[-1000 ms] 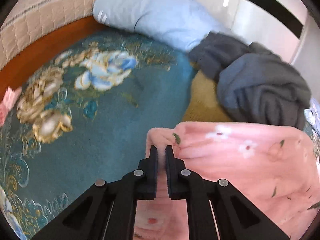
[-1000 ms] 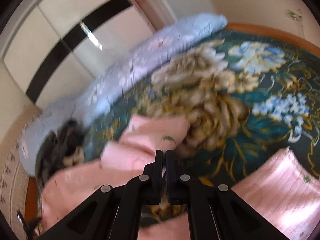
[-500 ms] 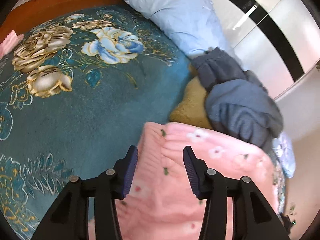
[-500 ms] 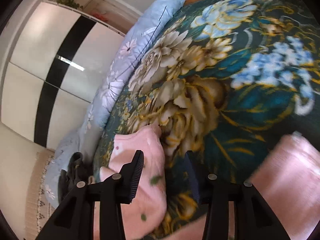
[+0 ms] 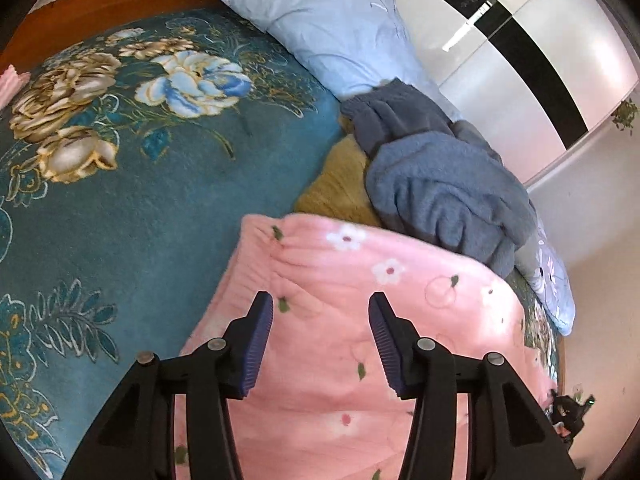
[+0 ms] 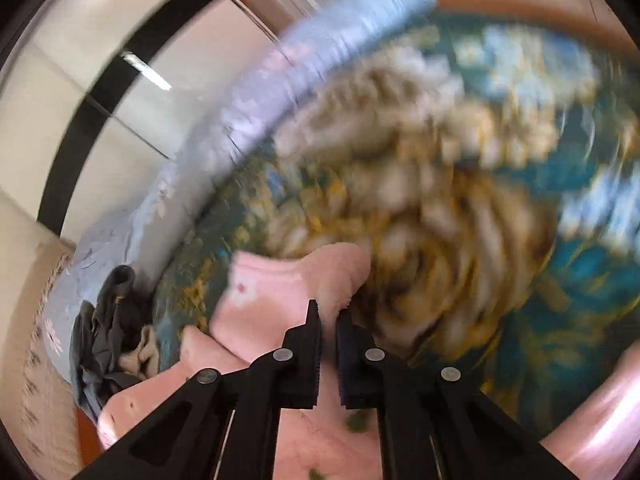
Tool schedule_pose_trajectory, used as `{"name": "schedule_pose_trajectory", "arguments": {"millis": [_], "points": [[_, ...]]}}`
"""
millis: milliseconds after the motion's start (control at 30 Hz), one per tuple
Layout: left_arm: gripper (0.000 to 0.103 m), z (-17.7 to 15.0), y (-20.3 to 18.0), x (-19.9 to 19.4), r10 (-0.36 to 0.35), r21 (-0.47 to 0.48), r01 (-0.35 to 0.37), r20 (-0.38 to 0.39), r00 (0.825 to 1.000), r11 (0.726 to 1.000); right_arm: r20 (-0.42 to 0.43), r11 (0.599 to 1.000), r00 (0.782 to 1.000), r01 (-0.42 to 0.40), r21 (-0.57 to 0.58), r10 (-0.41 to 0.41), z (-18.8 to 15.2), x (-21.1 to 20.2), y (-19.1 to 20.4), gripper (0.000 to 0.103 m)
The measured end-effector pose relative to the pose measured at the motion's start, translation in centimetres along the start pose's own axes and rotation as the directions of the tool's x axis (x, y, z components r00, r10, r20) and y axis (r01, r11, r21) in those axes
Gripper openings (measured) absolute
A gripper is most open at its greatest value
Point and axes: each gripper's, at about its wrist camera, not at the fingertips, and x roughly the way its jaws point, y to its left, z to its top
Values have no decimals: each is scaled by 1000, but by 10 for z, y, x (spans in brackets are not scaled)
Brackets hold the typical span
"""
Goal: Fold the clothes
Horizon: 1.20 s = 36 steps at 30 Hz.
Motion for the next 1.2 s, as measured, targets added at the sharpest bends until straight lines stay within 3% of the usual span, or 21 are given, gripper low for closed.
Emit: {"name": "schedule_pose_trajectory", "arguments": {"millis": [100,267,400,467,600,767,833,933,1067,1200], "points": [[51,-3,-3,4,3,18,-3,-9,1000,1000,128,997,990,54,60,-62,12,-34,-31,6],[51,-6,-5,12,-7,10,7,-36,999,1000,-13,969,983,183,163,-184,-4,-14,-83,8],[51,-10,-5,12,-15,19,16,-57,998,1000,2,966,983,178,189,-181,-15,-13,-88,12],[51,-10,-1,9,-15,11,16,-58,998,1000,11,963,978,203,179,-208,-12,-18,-84,22],[51,-5,11,1,-43,-44,41,-49,998,998,120,945,942,299,131,-314,-1,-41,-57,34],[52,3,10,6,-116,-133,109,-47,992,985,130,979,971,197,42,-201,6,-47,2,35],[52,4,3,12,-147,-143,137,-62,987,980,25,996,998,61,64,-63,-1,-27,23,42],[52,3,-7,20,-176,-142,162,-89,980,976,-116,986,987,-97,136,113,-17,6,53,46],[52,-2,-11,26,-184,-126,169,-116,976,977,-211,986,971,-77,150,108,-40,44,90,55],[52,-4,-6,28,-172,-115,157,-129,977,981,-207,987,976,94,129,-66,-46,68,113,58]]}}
